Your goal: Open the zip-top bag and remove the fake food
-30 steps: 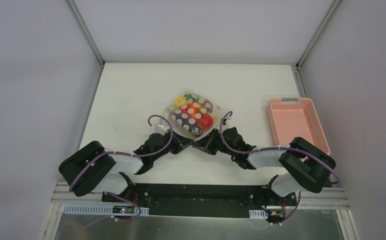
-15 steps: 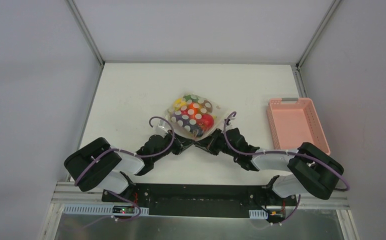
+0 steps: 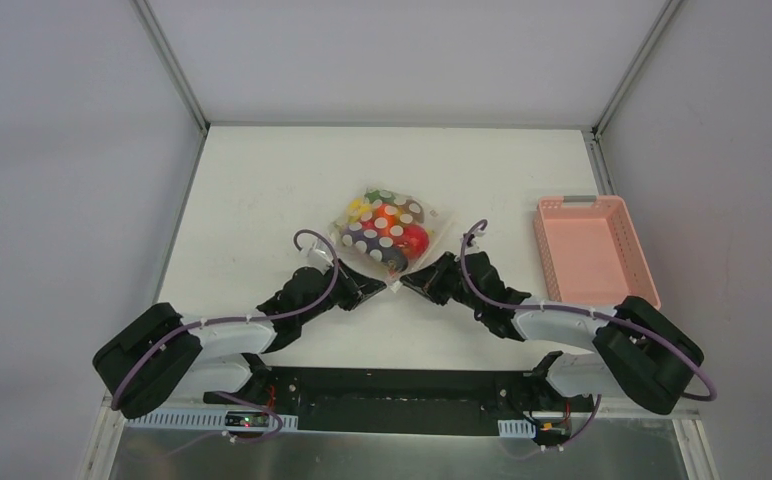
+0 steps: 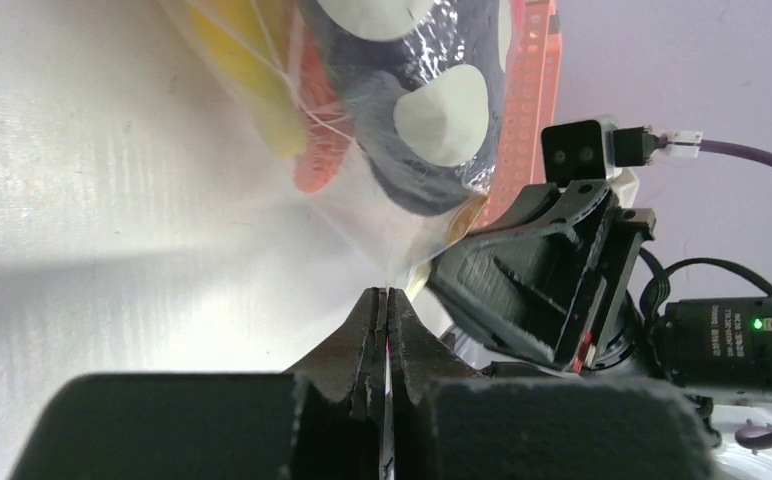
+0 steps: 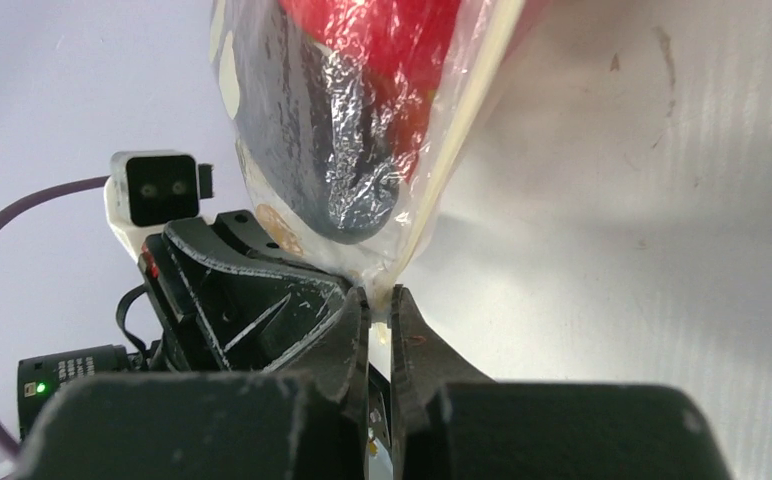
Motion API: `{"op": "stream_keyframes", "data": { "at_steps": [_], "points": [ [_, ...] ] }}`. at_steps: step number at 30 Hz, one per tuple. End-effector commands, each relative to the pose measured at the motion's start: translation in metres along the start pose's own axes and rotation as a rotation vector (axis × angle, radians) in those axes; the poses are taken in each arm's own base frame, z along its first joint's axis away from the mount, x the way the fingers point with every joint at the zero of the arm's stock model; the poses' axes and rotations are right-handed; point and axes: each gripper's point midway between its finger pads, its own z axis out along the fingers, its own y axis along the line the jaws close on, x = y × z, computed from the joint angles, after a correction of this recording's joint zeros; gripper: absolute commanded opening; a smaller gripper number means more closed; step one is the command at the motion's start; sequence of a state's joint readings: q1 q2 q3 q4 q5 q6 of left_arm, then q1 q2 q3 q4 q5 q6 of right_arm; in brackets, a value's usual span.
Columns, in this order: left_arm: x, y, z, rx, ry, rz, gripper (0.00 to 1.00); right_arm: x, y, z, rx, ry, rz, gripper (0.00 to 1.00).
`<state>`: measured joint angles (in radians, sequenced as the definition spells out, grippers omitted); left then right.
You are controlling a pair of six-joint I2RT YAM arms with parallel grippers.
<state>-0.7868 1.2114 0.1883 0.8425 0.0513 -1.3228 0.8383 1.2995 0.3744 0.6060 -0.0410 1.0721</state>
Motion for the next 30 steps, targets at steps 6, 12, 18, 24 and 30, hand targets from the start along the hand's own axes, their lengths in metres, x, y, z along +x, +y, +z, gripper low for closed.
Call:
{"op": "stream_keyframes", "data": {
  "at_steps": [6,12,18,24,30],
  "points": [
    [-0.002,0.017,-0.015,-0.104,-0.006,0.116,0.0,-0.062,0.011,-0.01,0.015,-0.205,-0.036,0.0],
    [-0.009,-0.006,-0.017,-0.07,-0.012,0.178,0.21,-0.06,0.015,-0.01,0.003,-0.172,-0.038,0.0],
    [-0.007,-0.043,-0.001,0.029,0.012,0.164,0.5,-0.039,0.024,-0.008,-0.06,-0.066,-0.001,0.0],
    [0.001,-0.055,0.014,0.072,0.046,0.113,0.53,-0.025,0.038,-0.015,-0.1,-0.03,0.0,0.0],
    [0.006,-0.046,0.019,0.054,0.039,0.065,0.52,-0.02,0.045,-0.02,-0.119,-0.032,-0.001,0.0]
  ]
}}
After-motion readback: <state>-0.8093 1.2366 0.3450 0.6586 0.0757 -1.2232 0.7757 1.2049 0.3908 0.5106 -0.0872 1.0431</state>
